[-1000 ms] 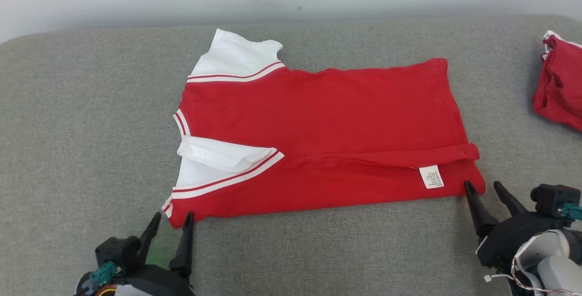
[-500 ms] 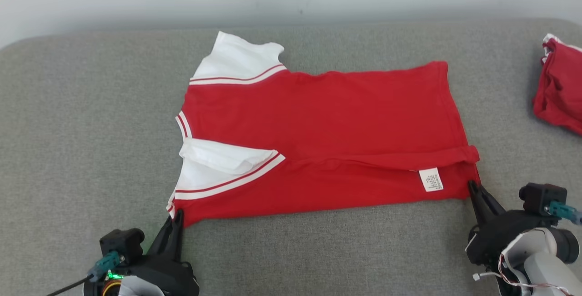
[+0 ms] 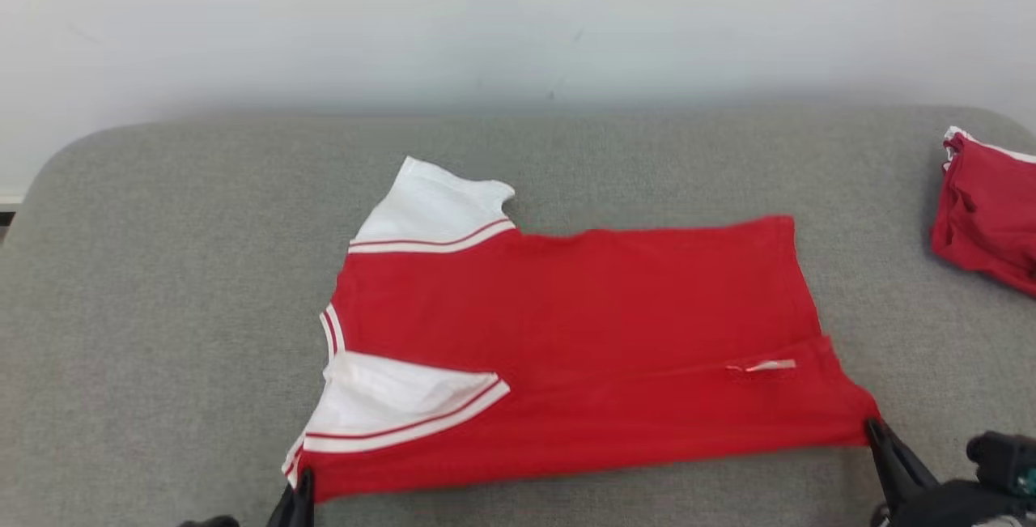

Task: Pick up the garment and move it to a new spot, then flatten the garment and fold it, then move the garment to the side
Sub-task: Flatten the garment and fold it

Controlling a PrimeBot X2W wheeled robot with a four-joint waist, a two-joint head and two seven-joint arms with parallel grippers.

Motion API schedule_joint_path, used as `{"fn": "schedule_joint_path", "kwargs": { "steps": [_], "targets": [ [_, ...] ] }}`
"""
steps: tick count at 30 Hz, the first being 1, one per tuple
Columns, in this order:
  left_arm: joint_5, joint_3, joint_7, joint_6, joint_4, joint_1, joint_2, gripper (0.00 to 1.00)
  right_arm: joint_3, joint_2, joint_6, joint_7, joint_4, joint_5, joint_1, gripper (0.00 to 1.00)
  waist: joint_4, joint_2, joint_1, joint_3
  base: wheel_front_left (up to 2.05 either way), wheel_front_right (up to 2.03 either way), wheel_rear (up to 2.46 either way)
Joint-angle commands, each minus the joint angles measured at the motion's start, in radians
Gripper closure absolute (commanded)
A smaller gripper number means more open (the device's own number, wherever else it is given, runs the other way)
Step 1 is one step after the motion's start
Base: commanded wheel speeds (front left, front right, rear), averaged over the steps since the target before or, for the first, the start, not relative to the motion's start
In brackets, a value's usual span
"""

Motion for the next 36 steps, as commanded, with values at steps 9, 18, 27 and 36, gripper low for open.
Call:
{"fn": "schedule_joint_path", "kwargs": {
  "steps": [9,18,27,36],
  "targets": [
    [-0.010,-0.004,0.004,0.045,-0.108,0.122,-0.011,1.00,-0.132,0.046,-0.002,0.095,-0.174,-0.035,0.189,1.00,0.016,0.0002,0.0001,-0.008,0.00,0.00,0.00],
    [0.027,0.017,-0.002,0.074,-0.160,0.126,-0.014,0.00,-0.213,0.112,-0.002,0.137,-0.277,-0.114,0.215,0.00,0.013,0.0002,0.0001,-0.012,0.00,0.00,0.00],
    [0.141,0.157,-0.003,0.086,-0.316,0.131,-0.036,0.00,-0.212,0.150,-0.002,0.088,-0.372,-0.170,0.176,0.00,0.001,0.0002,0.0001,-0.028,0.00,0.00,0.00],
    [0.316,0.253,-0.004,0.065,-0.390,0.138,-0.062,0.00,-0.153,0.180,-0.002,-0.066,-0.388,-0.210,0.139,0.00,-0.009,0.0002,0.0001,-0.051,0.00,0.00,0.00]
  ]
}}
